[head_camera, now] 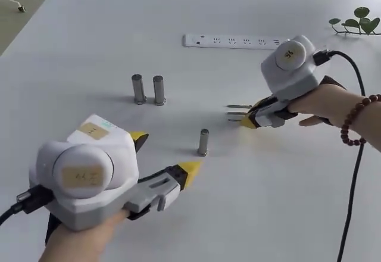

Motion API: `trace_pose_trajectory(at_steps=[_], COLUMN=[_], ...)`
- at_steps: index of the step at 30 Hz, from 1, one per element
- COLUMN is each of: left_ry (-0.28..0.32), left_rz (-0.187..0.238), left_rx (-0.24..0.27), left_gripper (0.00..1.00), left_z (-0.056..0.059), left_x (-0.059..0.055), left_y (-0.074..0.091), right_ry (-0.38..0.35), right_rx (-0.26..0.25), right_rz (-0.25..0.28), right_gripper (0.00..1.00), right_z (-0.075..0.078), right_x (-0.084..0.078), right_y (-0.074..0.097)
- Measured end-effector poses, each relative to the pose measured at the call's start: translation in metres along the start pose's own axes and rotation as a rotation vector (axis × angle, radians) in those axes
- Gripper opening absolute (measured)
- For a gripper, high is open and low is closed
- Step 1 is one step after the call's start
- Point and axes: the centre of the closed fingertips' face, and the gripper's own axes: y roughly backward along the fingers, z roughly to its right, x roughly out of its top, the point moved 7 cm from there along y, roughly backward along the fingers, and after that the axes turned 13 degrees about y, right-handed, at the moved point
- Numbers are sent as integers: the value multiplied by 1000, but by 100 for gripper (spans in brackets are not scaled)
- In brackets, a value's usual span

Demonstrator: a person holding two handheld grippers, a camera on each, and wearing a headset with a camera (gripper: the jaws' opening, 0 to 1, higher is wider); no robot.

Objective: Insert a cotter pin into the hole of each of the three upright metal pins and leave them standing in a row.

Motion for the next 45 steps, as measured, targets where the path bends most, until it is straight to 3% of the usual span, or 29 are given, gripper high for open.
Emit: trace_pose_trajectory(at_steps=[5,11,17,19,21,29,30,37,38,45], left_ry=[-4,-12,-4,-8,-6,-41,-41,-73,-73,-57], left_rz=[-8,-2,6,3,-2,-2,-4,4,3,-22], left_rx=[9,12,13,8,8,13,13,5,3,-33], left_gripper=[55,56,57,57,57,55,55,48,47,42], left_z=[1,1,2,3,3,3,3,7,8,15], left_x=[-4,-2,-1,-1,-1,2,2,9,10,14], left_y=[2,4,5,6,7,12,12,14,14,13], right_ry=[8,145,130,82,85,200,201,310,319,423], right_rx=[12,43,88,99,100,70,73,48,53,53], right_rz=[-22,-78,-92,-81,-71,-29,-23,11,22,55], right_gripper=[4,0,0,0,0,0,0,0,0,0], right_z=[3,-4,-3,-3,-3,-12,-5,-16,-12,-45], right_x=[1,7,7,5,4,10,12,23,23,28], right_y=[-2,-4,-4,-3,-3,5,3,18,13,43])
